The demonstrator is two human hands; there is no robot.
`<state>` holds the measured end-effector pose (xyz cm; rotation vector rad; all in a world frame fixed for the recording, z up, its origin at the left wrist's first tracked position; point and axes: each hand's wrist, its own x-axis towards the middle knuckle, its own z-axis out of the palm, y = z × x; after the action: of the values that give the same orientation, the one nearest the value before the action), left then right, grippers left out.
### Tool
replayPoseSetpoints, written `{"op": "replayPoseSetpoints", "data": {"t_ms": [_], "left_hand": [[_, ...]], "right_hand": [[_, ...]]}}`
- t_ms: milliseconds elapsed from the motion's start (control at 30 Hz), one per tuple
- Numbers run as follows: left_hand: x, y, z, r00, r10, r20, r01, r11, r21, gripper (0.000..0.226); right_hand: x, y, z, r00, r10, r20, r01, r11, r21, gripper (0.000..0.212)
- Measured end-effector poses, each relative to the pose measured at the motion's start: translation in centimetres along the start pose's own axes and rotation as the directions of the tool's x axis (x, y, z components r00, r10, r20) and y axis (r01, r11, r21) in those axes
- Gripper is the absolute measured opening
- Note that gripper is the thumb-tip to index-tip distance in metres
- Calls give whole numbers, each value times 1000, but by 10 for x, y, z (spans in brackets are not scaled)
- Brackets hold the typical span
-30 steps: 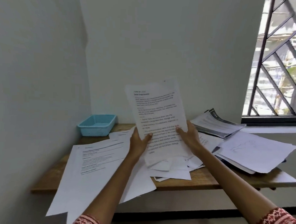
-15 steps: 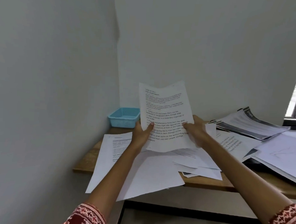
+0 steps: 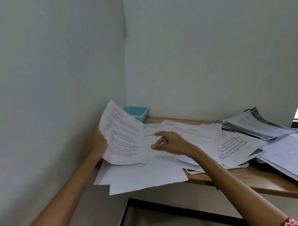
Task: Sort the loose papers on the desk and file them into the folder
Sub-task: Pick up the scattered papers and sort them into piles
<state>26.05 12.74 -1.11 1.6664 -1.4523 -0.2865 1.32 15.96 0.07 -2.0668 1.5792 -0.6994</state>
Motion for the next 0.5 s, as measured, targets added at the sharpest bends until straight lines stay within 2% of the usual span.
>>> {"op": "replayPoseSetpoints", "data": {"t_ms": [67,133,167,200,267,367,500], "left_hand": [[1,-8,-9,999,-12,-46,14,998,58,19],[12,-18,-8,997,-41,-59,47,995,93,22],[14,-21,-7,998,-53,-46,57,995,88,23],[16,-25,-4,997,-65,-30,68,994,88,24],[14,-29,-1,994,-108,-9,108,990,90,27],[7,-33,1,987,-163,6,163,986,28,39],[1,-31,1,983,-174,60,180,978,-102,50]], "right_hand": [[-22,-10,13,972,-110,207,128,989,-75,78],[-40,-18,33,899,-149,412,247,949,-195,90],[-48,-19,44,880,-165,445,319,900,-298,94],[-55,-20,54,882,-203,425,385,831,-401,93],[-62,-18,70,898,-299,321,434,720,-542,76],[-66,-13,67,925,-342,165,361,662,-657,51],[-71,4,46,935,-334,115,304,592,-747,43]]}}
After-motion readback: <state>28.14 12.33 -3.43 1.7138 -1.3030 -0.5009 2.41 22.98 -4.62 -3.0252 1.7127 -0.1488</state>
